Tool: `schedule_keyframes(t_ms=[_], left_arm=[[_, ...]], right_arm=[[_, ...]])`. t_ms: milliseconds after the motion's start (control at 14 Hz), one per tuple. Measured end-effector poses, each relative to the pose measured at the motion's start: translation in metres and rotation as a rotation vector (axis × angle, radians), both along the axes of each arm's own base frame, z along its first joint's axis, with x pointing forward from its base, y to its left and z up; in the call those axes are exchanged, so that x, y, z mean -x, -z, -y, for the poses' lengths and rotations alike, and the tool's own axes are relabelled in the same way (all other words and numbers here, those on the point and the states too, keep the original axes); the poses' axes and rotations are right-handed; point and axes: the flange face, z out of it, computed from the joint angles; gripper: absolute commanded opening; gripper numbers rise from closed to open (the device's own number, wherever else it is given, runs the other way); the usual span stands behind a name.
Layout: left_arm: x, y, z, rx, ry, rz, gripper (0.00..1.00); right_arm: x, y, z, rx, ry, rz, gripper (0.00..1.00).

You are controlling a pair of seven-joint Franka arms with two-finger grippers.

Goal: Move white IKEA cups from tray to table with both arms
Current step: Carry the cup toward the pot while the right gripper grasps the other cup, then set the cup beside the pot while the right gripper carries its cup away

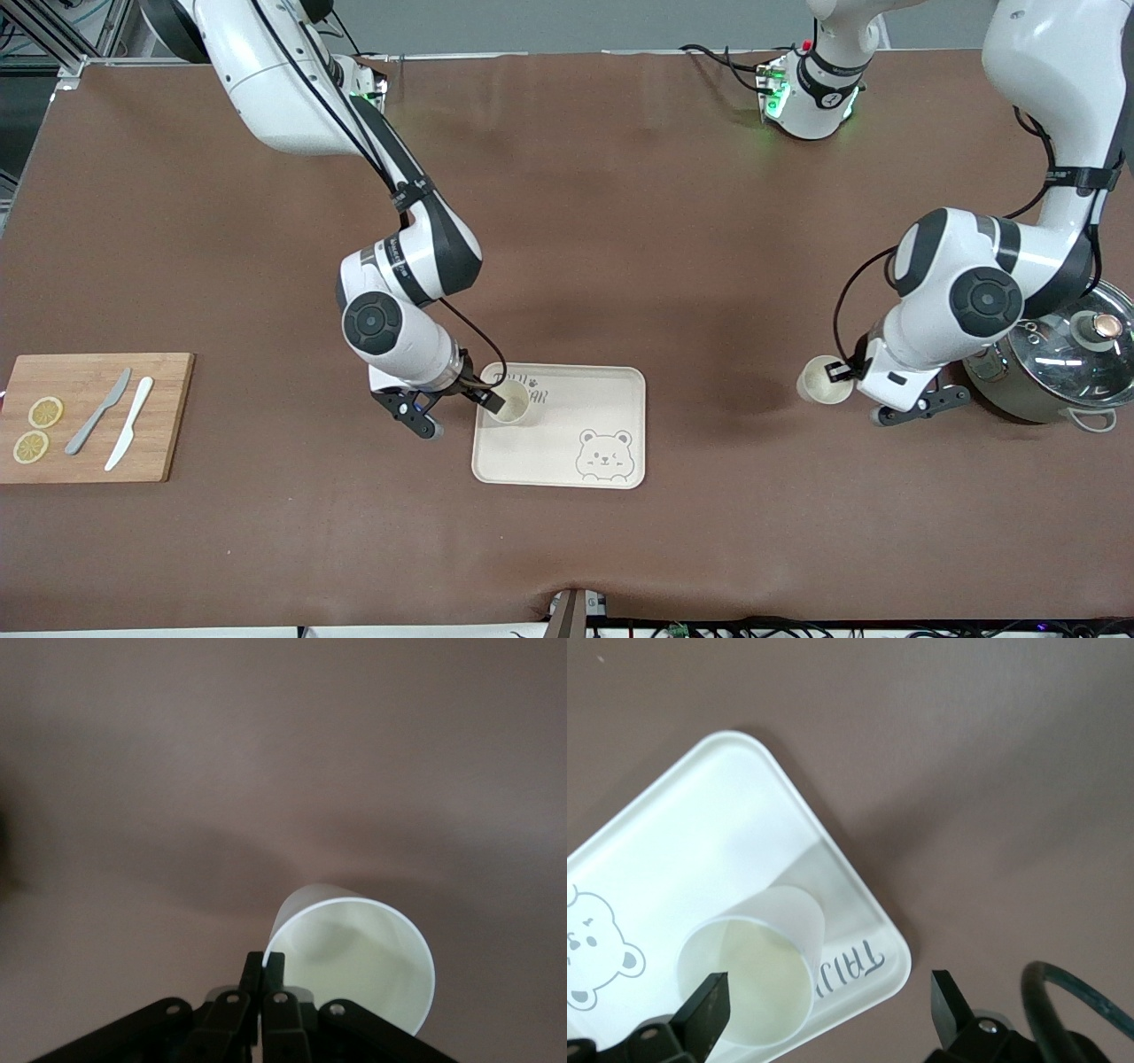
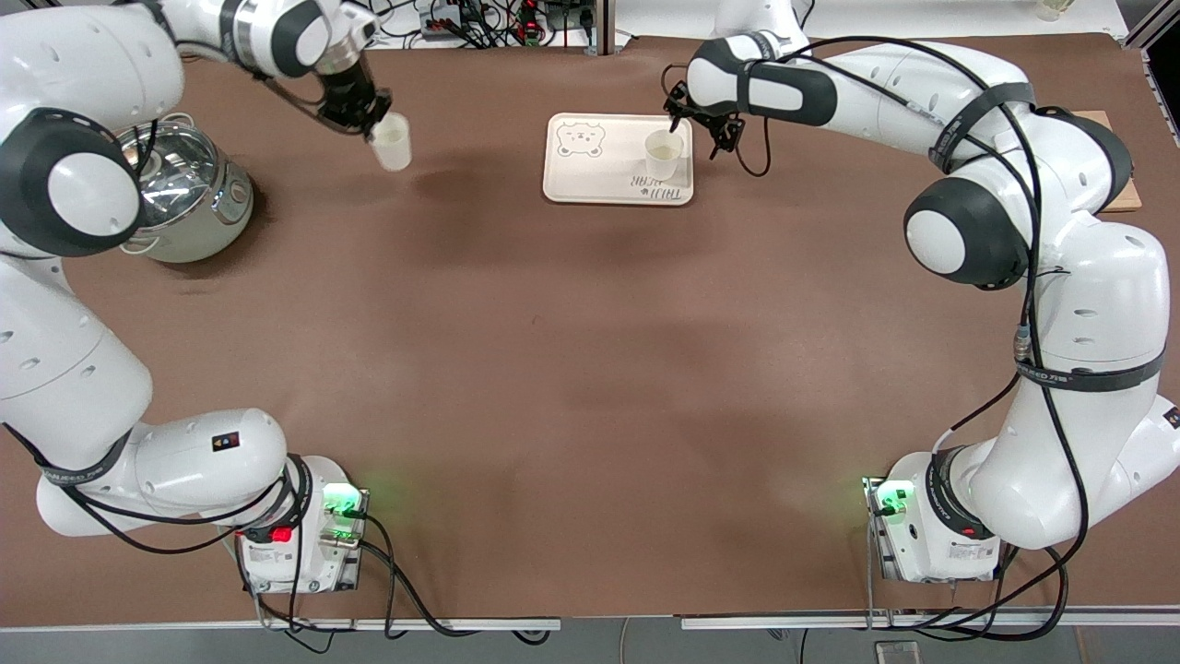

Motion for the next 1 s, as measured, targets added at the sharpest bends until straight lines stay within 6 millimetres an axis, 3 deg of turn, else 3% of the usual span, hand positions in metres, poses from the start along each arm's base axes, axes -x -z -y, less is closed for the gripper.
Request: schedule_keyframes(t_ms=[143, 286, 357, 429, 500, 571, 786, 857, 1000], left_arm=[[0.011, 0.021, -0.011, 0.003, -0.009, -0.026, 0.00], [0.020, 0.037, -0.011, 0.009, -0.009, -0.035, 0.00], [0.022, 0.043, -0.014, 0.014, -0.013, -0.036, 0.12], [0.023, 0.049, -0.018, 0.020, -0.020, -0.036, 0.49], [0.023, 0.054, -0.021, 0.027, -0.026, -0.034, 0.93], [0.022, 0.059, -0.025, 0.033, -0.033, -0.032, 1.00], [0.015, 0.053, -0.028, 0.040, -0.040, -0.004, 1.00], [0.011, 0.041, -0.027, 0.039, -0.040, 0.022, 1.00], [-0.003, -0.001, -0.030, 0.026, -0.045, 0.092, 1.00]], right_arm=[[0.004, 0.002, -0.006, 0.001, 0.008, -0.004, 0.60], [0.006, 0.005, -0.009, 0.004, 0.006, -0.009, 0.51], [0.006, 0.010, -0.010, 0.007, 0.005, -0.014, 0.44], [0.006, 0.016, -0.010, 0.008, 0.005, -0.016, 0.38], [0.006, 0.020, -0.011, 0.006, 0.006, -0.009, 0.19], [0.006, 0.024, -0.013, 0.004, 0.005, -0.002, 0.01], [0.008, 0.027, -0.019, 0.003, -0.002, 0.002, 0.00], [0.008, 0.025, -0.019, 0.001, -0.002, 0.005, 0.00], [0.005, 0.020, -0.021, -0.004, -0.002, 0.015, 0.00]])
